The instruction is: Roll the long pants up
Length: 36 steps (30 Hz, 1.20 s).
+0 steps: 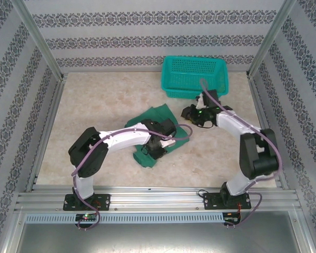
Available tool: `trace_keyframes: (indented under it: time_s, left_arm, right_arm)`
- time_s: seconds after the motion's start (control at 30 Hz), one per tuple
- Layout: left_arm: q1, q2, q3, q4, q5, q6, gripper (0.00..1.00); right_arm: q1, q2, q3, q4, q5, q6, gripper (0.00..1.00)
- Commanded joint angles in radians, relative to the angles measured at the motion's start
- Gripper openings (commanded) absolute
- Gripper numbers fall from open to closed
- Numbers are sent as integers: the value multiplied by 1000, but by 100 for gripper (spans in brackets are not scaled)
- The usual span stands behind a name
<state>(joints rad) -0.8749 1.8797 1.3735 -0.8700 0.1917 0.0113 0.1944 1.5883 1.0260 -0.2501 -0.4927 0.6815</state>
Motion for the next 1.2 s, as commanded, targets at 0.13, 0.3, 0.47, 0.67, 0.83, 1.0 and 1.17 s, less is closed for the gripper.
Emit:
trace_keyframes:
  time_s: [0.13, 0.3, 0.47, 0.67, 0.83, 1.0, 1.17]
  left_arm:
    - [191, -57, 28, -14, 706, -133, 0]
    - [349, -44, -105, 280, 1039, -413, 0]
    - [494, -36, -234, 489, 1163, -581, 0]
    - [609, 35, -310, 407, 1126, -486, 0]
    - [661, 134, -344, 376, 1046, -386, 0]
    - [690, 176, -312, 356, 977, -357, 1]
    - [700, 165, -229, 272, 947, -285, 5]
  right_arm:
    - [14, -102, -10, -60, 31, -26, 33]
    - [44, -148, -34, -73, 24, -31, 31]
    - [115, -147, -21, -94, 24, -54, 29]
    - [201, -48, 66, -95, -18, -65, 20]
    - [278, 91, 195, -115, -76, -86, 5]
    - [332, 250, 330, -130, -130, -93, 4]
    - [333, 456, 422, -130, -185, -76, 3]
